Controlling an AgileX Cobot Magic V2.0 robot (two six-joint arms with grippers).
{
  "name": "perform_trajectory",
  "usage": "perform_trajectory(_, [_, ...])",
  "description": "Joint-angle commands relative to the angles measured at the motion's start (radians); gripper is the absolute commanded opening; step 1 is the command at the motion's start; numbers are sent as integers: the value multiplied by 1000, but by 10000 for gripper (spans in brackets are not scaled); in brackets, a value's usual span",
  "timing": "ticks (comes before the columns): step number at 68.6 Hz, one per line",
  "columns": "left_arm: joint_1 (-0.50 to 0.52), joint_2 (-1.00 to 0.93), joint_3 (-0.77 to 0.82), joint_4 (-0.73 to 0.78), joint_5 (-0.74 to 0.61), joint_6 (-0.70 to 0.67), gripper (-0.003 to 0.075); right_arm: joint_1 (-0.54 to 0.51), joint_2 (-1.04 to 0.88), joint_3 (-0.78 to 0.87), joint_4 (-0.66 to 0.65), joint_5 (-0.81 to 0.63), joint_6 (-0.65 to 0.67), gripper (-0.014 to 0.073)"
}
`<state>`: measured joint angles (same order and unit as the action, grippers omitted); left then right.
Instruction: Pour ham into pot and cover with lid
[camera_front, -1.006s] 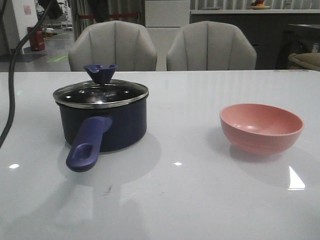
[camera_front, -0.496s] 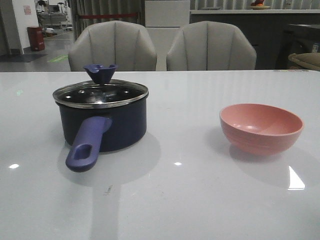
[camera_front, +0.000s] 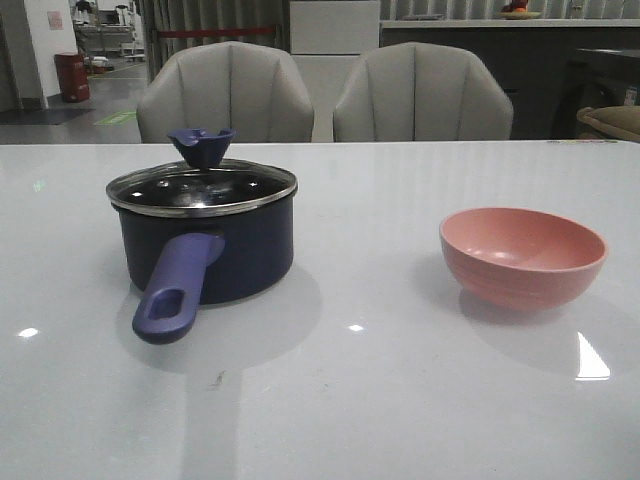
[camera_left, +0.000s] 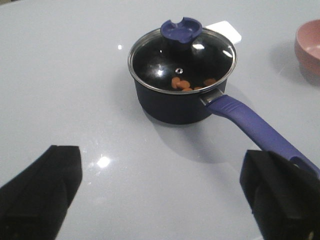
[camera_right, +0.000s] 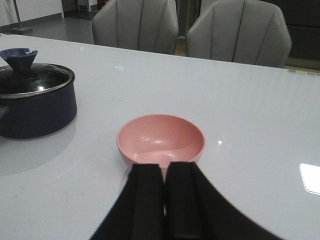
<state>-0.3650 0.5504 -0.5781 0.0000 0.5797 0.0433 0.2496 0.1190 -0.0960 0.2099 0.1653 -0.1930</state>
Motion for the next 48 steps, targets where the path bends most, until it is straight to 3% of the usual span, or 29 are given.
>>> perform_trajectory(1, [-5, -124, 70, -33, -156, -2, 670, 2, 11, -29, 4, -77, -3, 150])
perform_trajectory(21, [-5, -360, 236, -59, -288, -2, 652, 2, 11, -29, 4, -77, -3, 150])
perform_trajectory(30, [-5, -373, 238, -59, -283, -2, 481, 2, 11, -29, 4, -77, -3, 150])
perform_trajectory(41, [-5, -373, 238, -59, -286, -2, 115, 2, 11, -29, 4, -77, -3, 150])
perform_trajectory(48, [-5, -373, 238, -59, -284, -2, 134, 2, 11, -29, 4, -77, -3, 150])
